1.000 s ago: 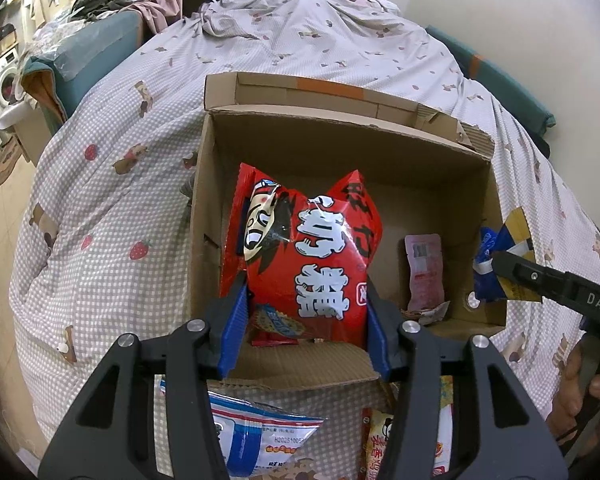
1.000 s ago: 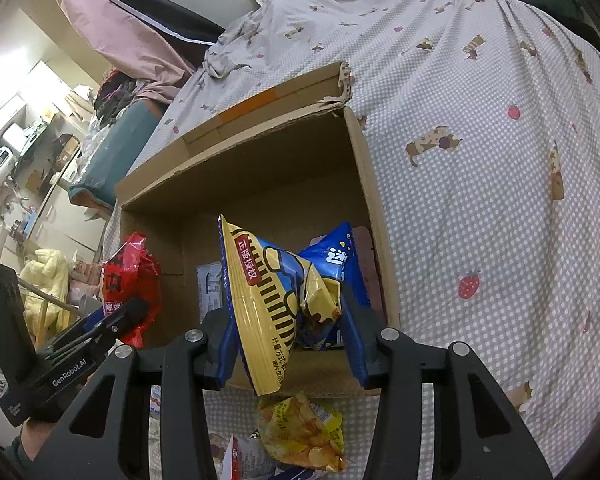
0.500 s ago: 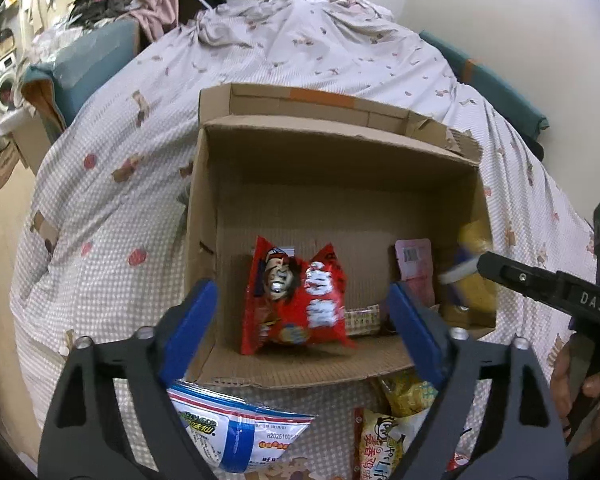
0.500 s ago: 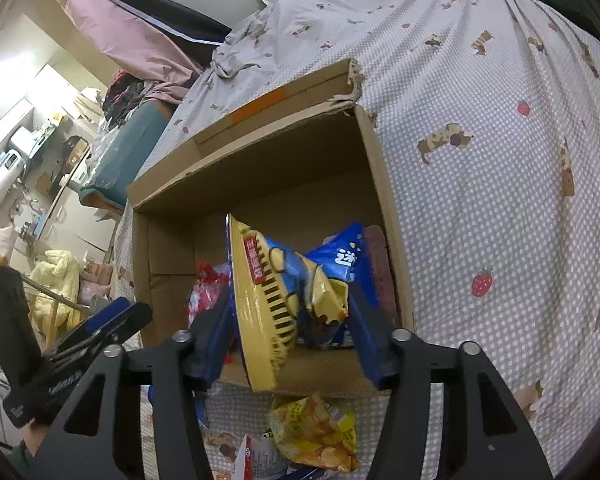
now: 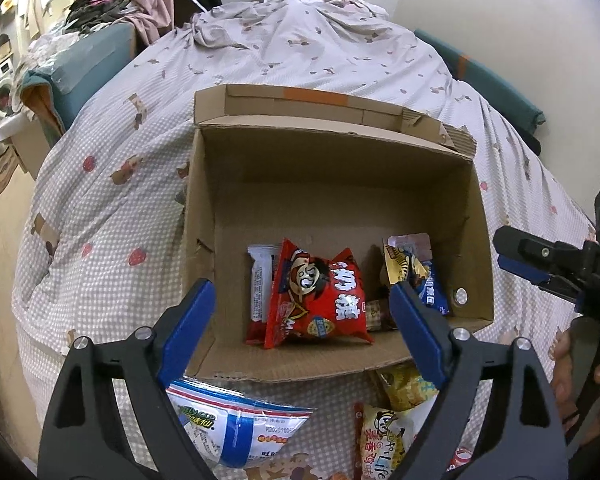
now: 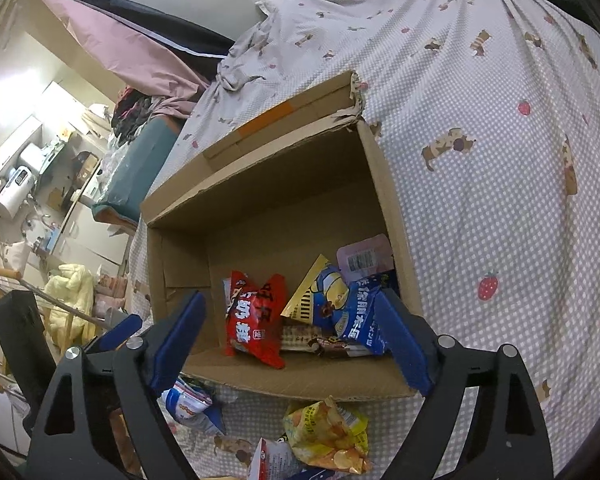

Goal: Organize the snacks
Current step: 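Withdraw both tools from the box toward the snack pile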

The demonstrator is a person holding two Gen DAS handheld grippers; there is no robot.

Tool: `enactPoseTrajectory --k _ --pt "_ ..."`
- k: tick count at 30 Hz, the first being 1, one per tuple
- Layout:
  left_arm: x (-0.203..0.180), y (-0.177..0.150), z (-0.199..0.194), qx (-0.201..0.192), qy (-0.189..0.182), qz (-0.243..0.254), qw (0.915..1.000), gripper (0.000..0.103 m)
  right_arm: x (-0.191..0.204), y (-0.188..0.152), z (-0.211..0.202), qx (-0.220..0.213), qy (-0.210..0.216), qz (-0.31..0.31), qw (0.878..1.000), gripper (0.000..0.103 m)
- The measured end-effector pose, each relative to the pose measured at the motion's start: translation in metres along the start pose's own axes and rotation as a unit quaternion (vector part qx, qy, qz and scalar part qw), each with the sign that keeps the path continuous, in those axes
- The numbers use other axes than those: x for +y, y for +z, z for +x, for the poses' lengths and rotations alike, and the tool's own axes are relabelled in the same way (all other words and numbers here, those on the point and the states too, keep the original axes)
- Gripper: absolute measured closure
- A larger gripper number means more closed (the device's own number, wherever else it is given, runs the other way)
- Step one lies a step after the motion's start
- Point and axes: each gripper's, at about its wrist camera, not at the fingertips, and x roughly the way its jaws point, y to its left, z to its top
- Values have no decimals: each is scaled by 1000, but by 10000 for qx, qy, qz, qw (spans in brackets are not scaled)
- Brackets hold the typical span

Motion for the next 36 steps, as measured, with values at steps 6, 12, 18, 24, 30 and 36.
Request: enactPoseTrajectory --k 6,12,18,24,30,36 --pt "9 -2 -10 -5 -21 -235 9997 16 1 -2 -11 -109 69 83 9999 14" --pt "12 -7 -30 -134 21 -242 9996 16 5 -12 -27 -207 99 107 9997 14" --pt "17 -20 -54 -329 -17 -274 9991 16 13 -29 -41 -227 140 51 9996 14" --pt "23 -35 -75 -521 85 -393 9978 16 19 -50 -54 -215 183 -58 9996 14" --pt "26 -51 -87 -591 68 -463 9972 3 22 -66 -60 -156 147 -148 9997 14" --pt "29 -72 -86 -394 139 -430 9982 0 25 -86 -70 -137 116 -403 9990 3"
